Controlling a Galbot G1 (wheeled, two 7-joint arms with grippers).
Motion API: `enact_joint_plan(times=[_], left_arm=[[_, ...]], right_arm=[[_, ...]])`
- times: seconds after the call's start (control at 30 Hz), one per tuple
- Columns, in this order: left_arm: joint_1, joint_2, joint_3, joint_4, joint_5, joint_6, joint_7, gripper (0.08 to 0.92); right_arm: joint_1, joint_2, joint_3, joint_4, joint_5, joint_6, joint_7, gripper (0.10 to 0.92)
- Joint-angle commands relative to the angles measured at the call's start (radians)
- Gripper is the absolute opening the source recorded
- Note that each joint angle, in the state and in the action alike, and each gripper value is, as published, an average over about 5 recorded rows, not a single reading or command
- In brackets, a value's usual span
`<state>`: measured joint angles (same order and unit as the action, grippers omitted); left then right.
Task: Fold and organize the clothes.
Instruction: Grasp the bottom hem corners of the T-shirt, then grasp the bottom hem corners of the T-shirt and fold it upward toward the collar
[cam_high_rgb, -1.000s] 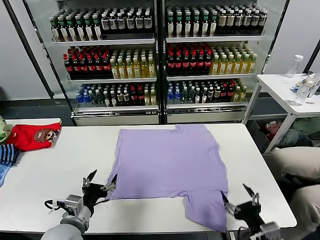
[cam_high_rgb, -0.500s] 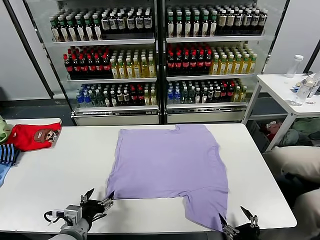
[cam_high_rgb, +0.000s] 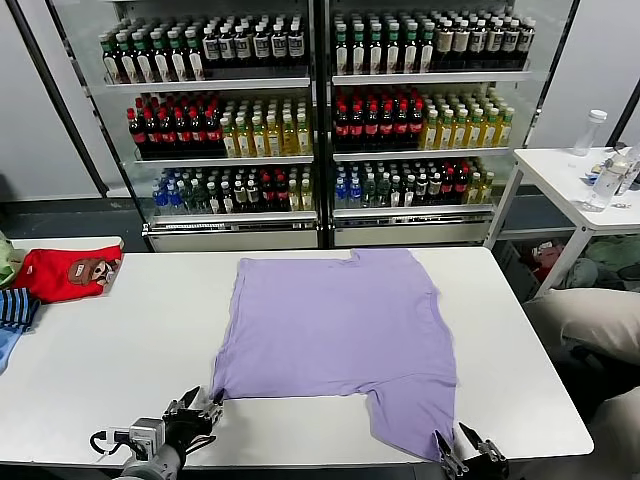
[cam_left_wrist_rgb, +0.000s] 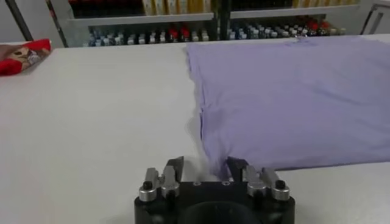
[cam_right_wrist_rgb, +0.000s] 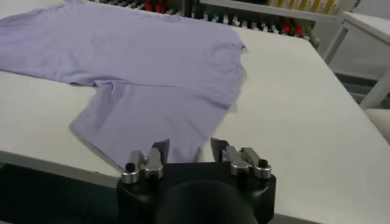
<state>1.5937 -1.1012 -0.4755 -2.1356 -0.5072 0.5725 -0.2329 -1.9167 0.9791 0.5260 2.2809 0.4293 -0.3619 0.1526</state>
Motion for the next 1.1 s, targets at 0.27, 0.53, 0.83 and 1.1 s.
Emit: enact_joint_plan(times=[0.27,0.53,0.83,1.1], left_arm=[[0.003,-0.018,0.002,-0.001,0.009,0.008,0.011,0.163],[0.053,0.001,-0.016,-0.053,0.013,0.008,0.011,0.089],[0.372,0.076,-0.155,-0.223,0.033,-0.033,0.032,0.089],[0.469,0.082,-0.307,-0.26,0.006,-0.089,0.037,0.089]], right_arm=[[0.021,-0.005,0.002,0.004,0.057,-0.012,-0.001,0.111],[-0.038,-0.023,0.049,0.079,0.07,-0.018,-0.001,0.111],[-0.325,-0.059,0.205,0.244,0.072,0.005,-0.041,0.111],[-0.298,-0.052,0.195,0.277,0.061,0.01,-0.043,0.111]])
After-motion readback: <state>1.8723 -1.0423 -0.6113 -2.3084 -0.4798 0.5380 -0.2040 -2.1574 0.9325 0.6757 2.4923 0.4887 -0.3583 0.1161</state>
